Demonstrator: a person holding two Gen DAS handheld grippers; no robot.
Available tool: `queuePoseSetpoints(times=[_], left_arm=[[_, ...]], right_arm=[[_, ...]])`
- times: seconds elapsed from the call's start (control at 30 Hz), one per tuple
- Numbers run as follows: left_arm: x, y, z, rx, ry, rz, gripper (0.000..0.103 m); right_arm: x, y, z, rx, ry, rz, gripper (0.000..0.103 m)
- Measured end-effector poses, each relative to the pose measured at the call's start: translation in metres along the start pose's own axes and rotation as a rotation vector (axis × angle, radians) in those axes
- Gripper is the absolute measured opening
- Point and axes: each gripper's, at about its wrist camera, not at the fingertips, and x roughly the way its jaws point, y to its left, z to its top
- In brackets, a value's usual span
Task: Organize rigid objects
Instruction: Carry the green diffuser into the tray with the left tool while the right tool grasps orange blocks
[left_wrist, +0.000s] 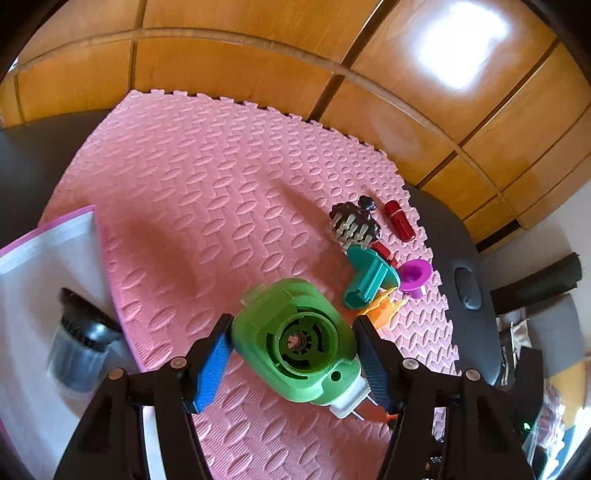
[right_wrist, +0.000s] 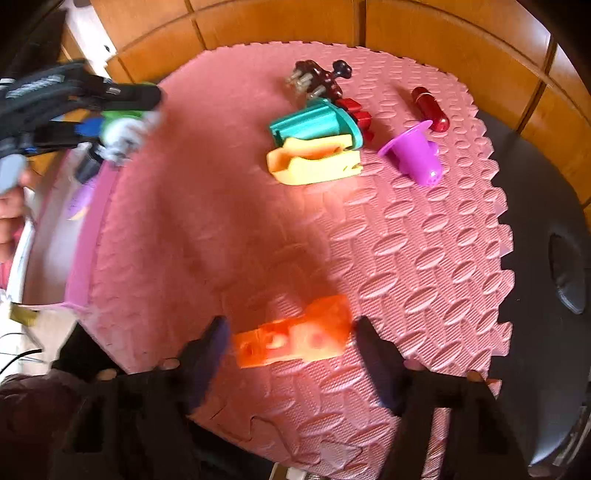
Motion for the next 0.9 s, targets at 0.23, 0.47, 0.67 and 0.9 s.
queuePoseSetpoints(times=[0.23,0.47,0.67,0.9], left_arm=[[-0.044,0.030,-0.011,-0.031,-0.061,-0.018,0.065],[-0.094,0.101,-0.026,-0.141,-0.142,0.049,0.065],[-0.111,0.165,-0.052,-0.246,-0.160,0.161,0.065],[-0.087,0.185,-0.054,-0.267,-0.107,0.214,0.065]], right_arm=[[0.011,0.016,0.024,-0.060,-0.061,-0.036,0.065],[0.029,0.015,0.045,-0.025,-0.097,0.040,0.050],[0.033,0.019,0.044,-0.041,-0.104,-0.008,0.028],[0.035,0.018,0.044,-0.056,-0.110,-0.014,0.028]])
